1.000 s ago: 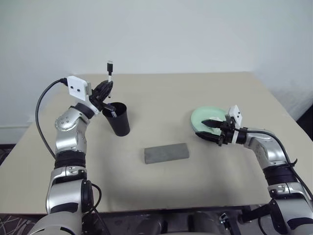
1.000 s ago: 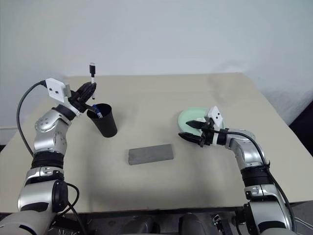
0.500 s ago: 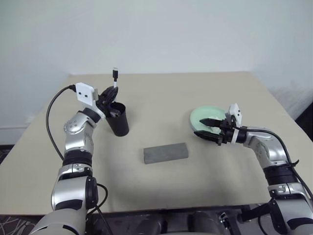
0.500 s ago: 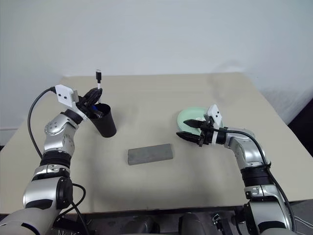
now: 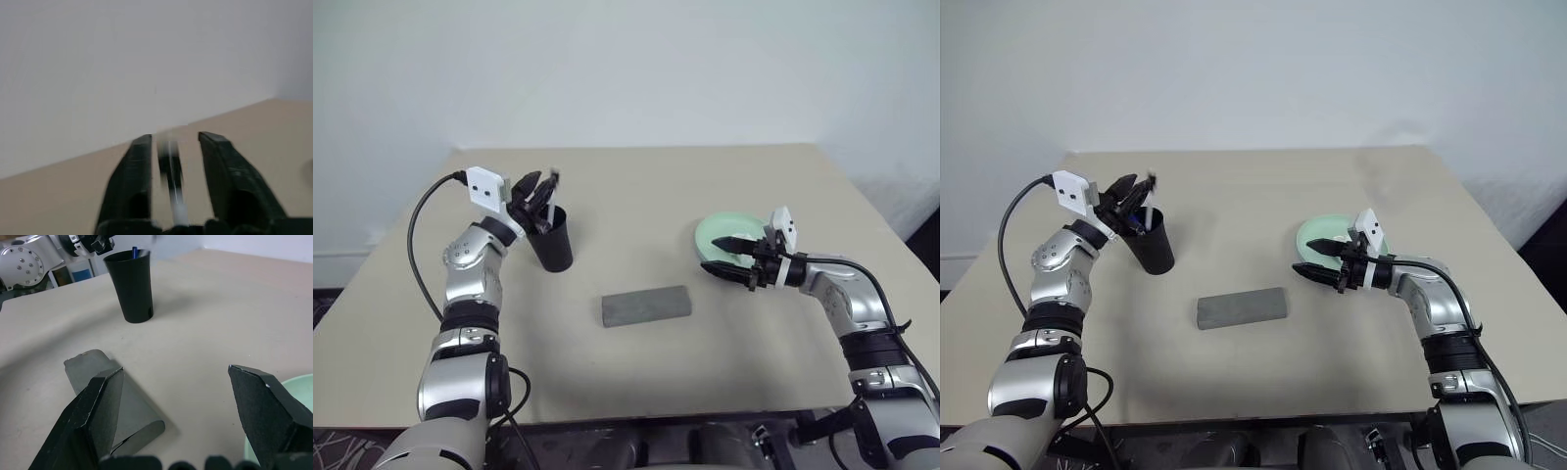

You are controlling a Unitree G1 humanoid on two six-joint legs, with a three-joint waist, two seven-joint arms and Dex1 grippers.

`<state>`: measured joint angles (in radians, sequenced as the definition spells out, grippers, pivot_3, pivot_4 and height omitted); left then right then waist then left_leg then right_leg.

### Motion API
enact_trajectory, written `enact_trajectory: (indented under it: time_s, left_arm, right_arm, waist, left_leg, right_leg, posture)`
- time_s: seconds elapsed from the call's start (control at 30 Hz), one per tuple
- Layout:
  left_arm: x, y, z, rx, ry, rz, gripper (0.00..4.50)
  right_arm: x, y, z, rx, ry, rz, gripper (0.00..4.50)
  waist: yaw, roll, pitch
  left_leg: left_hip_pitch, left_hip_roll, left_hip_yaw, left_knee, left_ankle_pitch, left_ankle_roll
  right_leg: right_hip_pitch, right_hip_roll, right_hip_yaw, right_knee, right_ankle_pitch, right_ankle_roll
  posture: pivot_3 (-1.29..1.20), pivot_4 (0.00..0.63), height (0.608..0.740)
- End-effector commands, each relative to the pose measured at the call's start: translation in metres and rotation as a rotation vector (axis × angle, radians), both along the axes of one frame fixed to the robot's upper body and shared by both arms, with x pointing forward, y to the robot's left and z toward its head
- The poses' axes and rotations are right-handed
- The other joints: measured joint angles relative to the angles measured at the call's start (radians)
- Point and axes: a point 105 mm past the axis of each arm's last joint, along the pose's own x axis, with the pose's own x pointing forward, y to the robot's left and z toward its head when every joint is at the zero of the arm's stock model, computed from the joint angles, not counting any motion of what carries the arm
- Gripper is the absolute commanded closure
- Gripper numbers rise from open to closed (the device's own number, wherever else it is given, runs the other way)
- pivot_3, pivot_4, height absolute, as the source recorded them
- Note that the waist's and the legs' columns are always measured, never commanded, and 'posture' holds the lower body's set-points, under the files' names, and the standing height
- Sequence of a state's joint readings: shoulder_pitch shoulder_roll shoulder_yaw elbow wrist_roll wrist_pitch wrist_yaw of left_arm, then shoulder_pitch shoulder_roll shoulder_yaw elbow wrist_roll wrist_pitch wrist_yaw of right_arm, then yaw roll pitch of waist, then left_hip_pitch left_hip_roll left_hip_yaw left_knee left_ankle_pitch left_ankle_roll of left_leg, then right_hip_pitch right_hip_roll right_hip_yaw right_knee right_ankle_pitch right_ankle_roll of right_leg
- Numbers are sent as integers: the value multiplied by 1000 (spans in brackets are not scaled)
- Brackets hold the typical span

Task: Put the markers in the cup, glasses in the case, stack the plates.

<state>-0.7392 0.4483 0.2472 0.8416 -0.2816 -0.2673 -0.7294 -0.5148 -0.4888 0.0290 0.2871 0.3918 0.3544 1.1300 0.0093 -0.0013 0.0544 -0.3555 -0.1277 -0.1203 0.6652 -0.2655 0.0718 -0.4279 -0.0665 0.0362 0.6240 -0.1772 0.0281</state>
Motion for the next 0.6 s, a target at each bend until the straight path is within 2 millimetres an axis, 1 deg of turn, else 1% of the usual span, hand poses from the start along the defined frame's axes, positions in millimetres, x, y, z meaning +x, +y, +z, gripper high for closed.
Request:
enact_trajectory:
  time_s: [0.03, 0.07, 0.23, 0.3, 0.43, 0.53, 0.6]
  left_arm:
    - [1, -2, 14, 18, -45, -4, 1652]
    - [1, -2, 14, 19, -46, -5, 1336]
    - [1, -2, 14, 19, -50, -1, 1336]
    - [0, 0, 17, 11, -59, 5, 1336]
    - [-5, 3, 38, -73, -93, -34, 1336]
    - [-20, -2, 55, -88, -111, -134, 1336]
    - [-36, -12, 58, -63, -88, -230, 1336]
  right_arm:
    - [3, 1, 17, 20, -68, 3, 799]
    - [3, 1, 17, 20, -68, 2, 799]
    - [3, 2, 17, 21, -68, 0, 799]
    - [3, 2, 17, 22, -69, -1, 799]
    - [3, 4, 17, 28, -68, -1, 799]
    - [5, 8, 16, 40, -64, -6, 799]
    - [7, 12, 14, 46, -61, -8, 799]
  waist:
    - [0, 0, 0]
    - [0, 0, 0]
    - [0, 0, 0]
    - [0, 0, 0]
    - [0, 0, 0]
    - [-4, 0, 0]
    - [-12, 0, 0]
  left_leg:
    - [0, 0, 0, 0, 0, 0]
    - [0, 0, 0, 0, 0, 0]
    - [0, 0, 0, 0, 0, 0]
    - [0, 0, 0, 0, 0, 0]
    - [0, 0, 0, 0, 0, 0]
    - [0, 0, 0, 0, 0, 0]
    - [0, 0, 0, 0, 0, 0]
  right_leg:
    - [0, 0, 0, 0, 0, 0]
    - [0, 0, 0, 0, 0, 0]
    - [0, 0, 0, 0, 0, 0]
    - [0, 0, 0, 0, 0, 0]
    - [0, 0, 0, 0, 0, 0]
    - [0, 0, 0, 0, 0, 0]
    - [-1, 0, 1, 0, 0, 0]
  posture:
    - [0, 0, 740]
    - [0, 0, 740]
    - [0, 0, 740]
    - [0, 0, 740]
    - [0, 0, 740]
    - [0, 0, 740]
    - [0, 0, 740]
